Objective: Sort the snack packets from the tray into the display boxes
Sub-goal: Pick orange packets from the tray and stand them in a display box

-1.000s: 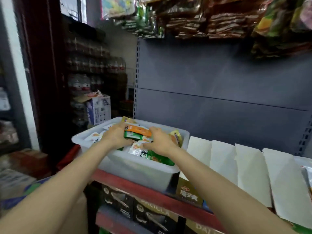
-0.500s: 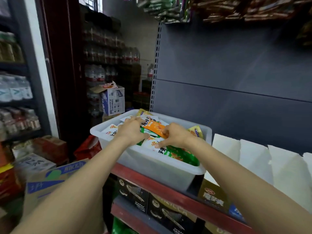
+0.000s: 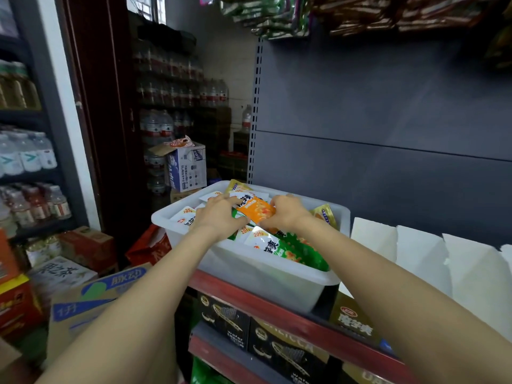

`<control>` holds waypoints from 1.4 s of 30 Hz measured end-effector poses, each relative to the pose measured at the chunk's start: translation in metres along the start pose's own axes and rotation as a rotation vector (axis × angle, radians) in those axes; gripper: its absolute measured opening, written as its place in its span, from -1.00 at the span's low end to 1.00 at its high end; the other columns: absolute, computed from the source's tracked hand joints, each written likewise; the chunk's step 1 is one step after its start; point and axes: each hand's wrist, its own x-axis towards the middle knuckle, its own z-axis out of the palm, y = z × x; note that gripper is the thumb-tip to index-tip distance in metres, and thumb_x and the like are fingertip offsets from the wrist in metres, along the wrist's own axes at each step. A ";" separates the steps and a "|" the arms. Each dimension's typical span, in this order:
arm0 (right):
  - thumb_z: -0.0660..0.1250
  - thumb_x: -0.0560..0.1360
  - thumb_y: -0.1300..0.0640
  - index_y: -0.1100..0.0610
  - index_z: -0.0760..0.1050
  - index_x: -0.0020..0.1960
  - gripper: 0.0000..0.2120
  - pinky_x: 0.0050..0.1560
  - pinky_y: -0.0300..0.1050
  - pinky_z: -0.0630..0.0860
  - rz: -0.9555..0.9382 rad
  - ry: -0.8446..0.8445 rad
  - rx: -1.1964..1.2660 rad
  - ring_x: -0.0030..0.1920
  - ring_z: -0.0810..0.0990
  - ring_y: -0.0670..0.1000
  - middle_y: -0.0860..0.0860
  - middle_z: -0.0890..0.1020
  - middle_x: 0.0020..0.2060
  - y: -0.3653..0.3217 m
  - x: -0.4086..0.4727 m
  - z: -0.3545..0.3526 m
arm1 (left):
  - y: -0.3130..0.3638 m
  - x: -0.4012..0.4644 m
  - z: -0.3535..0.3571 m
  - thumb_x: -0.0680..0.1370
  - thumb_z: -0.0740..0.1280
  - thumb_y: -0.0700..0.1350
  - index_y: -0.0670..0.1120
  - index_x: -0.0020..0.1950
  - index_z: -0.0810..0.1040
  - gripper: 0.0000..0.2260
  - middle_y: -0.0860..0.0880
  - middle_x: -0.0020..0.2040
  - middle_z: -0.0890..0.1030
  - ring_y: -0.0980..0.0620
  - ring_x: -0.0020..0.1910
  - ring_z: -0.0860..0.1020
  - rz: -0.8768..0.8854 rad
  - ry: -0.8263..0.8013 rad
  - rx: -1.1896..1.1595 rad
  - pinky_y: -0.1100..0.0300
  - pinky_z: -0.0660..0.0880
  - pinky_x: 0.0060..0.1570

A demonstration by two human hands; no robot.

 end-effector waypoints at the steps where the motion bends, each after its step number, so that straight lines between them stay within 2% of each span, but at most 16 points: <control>1: 0.39 0.35 -0.17 0.11 0.45 -0.14 -0.65 -0.10 -0.07 0.42 0.007 0.005 0.002 0.09 0.43 0.13 0.15 0.48 -0.01 0.000 0.000 0.000 | 0.000 0.000 0.000 0.52 0.30 0.13 0.06 0.42 0.35 -0.51 0.00 0.48 0.26 -0.05 0.43 0.24 -0.005 0.005 -0.006 -0.03 0.28 0.29; 2: 0.38 0.34 -0.16 0.09 0.38 -0.28 -0.66 -0.25 -0.10 0.36 0.015 0.003 0.030 -0.02 0.44 0.10 0.13 0.46 -0.10 0.000 0.000 -0.001 | 0.000 0.001 0.001 0.52 0.30 0.14 0.05 0.42 0.36 -0.52 0.00 0.46 0.29 -0.05 0.41 0.27 -0.010 0.008 -0.014 -0.01 0.29 0.27; 4: 0.38 0.33 -0.09 0.08 0.29 -0.38 -0.65 -0.41 -0.15 0.23 0.024 -0.005 0.103 -0.24 0.41 0.02 0.09 0.39 -0.22 0.000 -0.004 -0.003 | -0.001 0.002 0.002 0.52 0.29 0.15 0.04 0.39 0.40 -0.53 0.00 0.42 0.35 -0.05 0.37 0.33 -0.019 0.016 -0.035 0.01 0.33 0.24; 7: 0.37 0.34 0.00 0.11 0.23 -0.44 -0.62 -0.48 -0.16 0.15 0.037 0.025 0.181 -0.44 0.26 -0.04 0.03 0.28 -0.41 -0.001 -0.013 -0.011 | -0.003 0.002 0.002 0.53 0.29 0.13 0.01 0.36 0.44 -0.56 -0.02 0.36 0.43 -0.06 0.29 0.40 -0.026 0.047 -0.079 0.01 0.40 0.22; 10: 0.38 0.34 0.03 0.12 0.20 -0.45 -0.60 -0.48 -0.17 0.12 0.060 0.088 0.276 -0.49 0.21 -0.01 0.00 0.26 -0.50 0.000 -0.021 -0.019 | -0.005 0.002 0.003 0.55 0.25 0.13 -0.02 0.35 0.45 -0.58 -0.04 0.32 0.47 -0.07 0.29 0.41 -0.029 0.085 -0.110 0.01 0.42 0.20; 16: 0.43 0.34 -0.01 0.12 0.24 -0.44 -0.58 -0.47 -0.16 0.12 0.080 0.071 0.325 -0.47 0.24 -0.03 -0.01 0.27 -0.50 -0.001 -0.045 -0.028 | 0.007 -0.001 -0.001 0.58 0.22 0.09 -0.07 0.33 0.46 -0.62 -0.08 0.32 0.50 -0.10 0.28 0.45 0.027 -0.074 -0.150 0.03 0.41 0.23; 17: 0.44 0.35 -0.01 0.13 0.27 -0.40 -0.61 -0.48 -0.18 0.17 0.094 0.050 0.370 -0.45 0.27 -0.04 0.00 0.30 -0.47 -0.001 -0.048 -0.028 | 0.009 -0.002 -0.001 0.58 0.22 0.09 -0.09 0.28 0.49 -0.64 -0.10 0.29 0.52 -0.10 0.26 0.47 0.038 -0.115 -0.122 0.02 0.42 0.22; 19: 0.48 0.38 0.06 0.18 0.36 -0.21 -0.69 -0.54 -0.24 0.33 0.172 -0.034 0.646 -0.38 0.41 -0.06 0.03 0.43 -0.36 0.001 -0.051 -0.026 | 0.013 -0.003 0.000 0.58 0.22 0.09 -0.06 0.21 0.50 -0.69 -0.11 0.28 0.53 -0.11 0.25 0.47 0.040 -0.146 -0.084 0.01 0.42 0.21; 22: 0.42 0.45 0.29 0.23 0.35 0.03 -0.73 -0.53 -0.32 0.44 0.274 -0.112 1.036 -0.37 0.49 -0.06 0.09 0.52 -0.29 0.004 -0.054 -0.023 | 0.020 -0.007 -0.002 0.57 0.26 0.05 -0.07 0.37 0.44 -0.60 -0.07 0.37 0.45 -0.07 0.35 0.39 0.043 -0.116 -0.160 0.05 0.35 0.30; 26: 0.30 0.52 0.34 0.23 0.41 -0.01 -0.90 -0.48 -0.24 0.55 0.225 -0.015 1.163 -0.33 0.57 -0.03 0.10 0.57 -0.25 0.005 -0.075 -0.031 | 0.046 -0.023 -0.003 0.55 0.33 -0.05 -0.13 0.34 0.47 -0.62 -0.07 0.38 0.41 -0.02 0.34 0.38 0.065 0.091 -0.468 0.23 0.28 0.21; 29: 0.32 0.50 0.33 0.15 0.38 -0.08 -0.86 -0.30 -0.13 0.58 0.188 0.170 1.133 -0.27 0.58 -0.02 0.08 0.58 -0.19 0.017 -0.098 -0.038 | 0.071 -0.037 0.001 0.51 0.38 -0.09 -0.10 0.32 0.45 -0.61 -0.12 0.28 0.44 -0.05 0.28 0.41 0.050 0.193 -0.665 0.12 0.33 0.30; 32: 0.32 0.46 0.37 0.16 0.33 0.05 -0.74 -0.32 -0.18 0.53 0.128 0.275 1.121 -0.21 0.59 0.00 0.12 0.60 -0.08 0.041 -0.127 -0.047 | 0.106 -0.052 0.002 0.51 0.38 -0.19 -0.11 0.34 0.40 -0.59 -0.11 -0.02 0.58 -0.03 -0.06 0.58 0.051 0.011 -0.992 0.00 0.55 0.05; 34: 0.36 0.43 0.38 0.06 0.28 0.19 -0.55 -0.29 -0.20 0.53 0.096 0.316 1.064 -0.14 0.61 -0.01 0.11 0.61 -0.02 0.064 -0.150 -0.057 | 0.131 -0.061 0.005 0.49 0.38 -0.28 -0.09 0.34 0.41 -0.57 -0.05 -0.11 0.59 -0.02 -0.12 0.59 0.128 -0.040 -1.037 0.03 0.58 -0.06; 37: 0.42 0.40 0.36 -0.17 0.12 0.39 -0.21 -0.21 -0.19 0.55 0.082 0.367 0.956 -0.08 0.63 -0.02 0.04 0.61 -0.06 0.101 -0.185 -0.076 | 0.174 -0.071 0.011 0.47 0.39 -0.31 -0.05 0.34 0.42 -0.52 -0.06 -0.04 0.59 -0.01 -0.06 0.60 0.258 -0.100 -1.025 0.08 0.60 -0.08; 40: 0.39 0.43 0.34 -0.12 0.23 0.38 -0.33 -0.19 -0.18 0.55 0.123 0.490 0.890 -0.06 0.60 -0.05 -0.01 0.58 -0.03 0.142 -0.219 -0.096 | 0.225 -0.084 0.025 0.47 0.40 -0.27 0.01 0.38 0.38 -0.49 0.01 -0.02 0.59 0.05 -0.05 0.59 0.368 -0.215 -1.019 0.14 0.61 -0.11; 42: 0.36 0.46 0.35 -0.07 0.34 0.32 -0.46 -0.21 -0.23 0.54 0.170 0.544 0.812 -0.07 0.57 -0.07 0.00 0.56 0.03 0.167 -0.243 -0.108 | 0.260 -0.095 0.037 0.47 0.41 -0.26 0.03 0.42 0.32 -0.43 -0.03 0.07 0.57 0.03 0.01 0.59 0.413 -0.302 -1.030 0.08 0.61 -0.07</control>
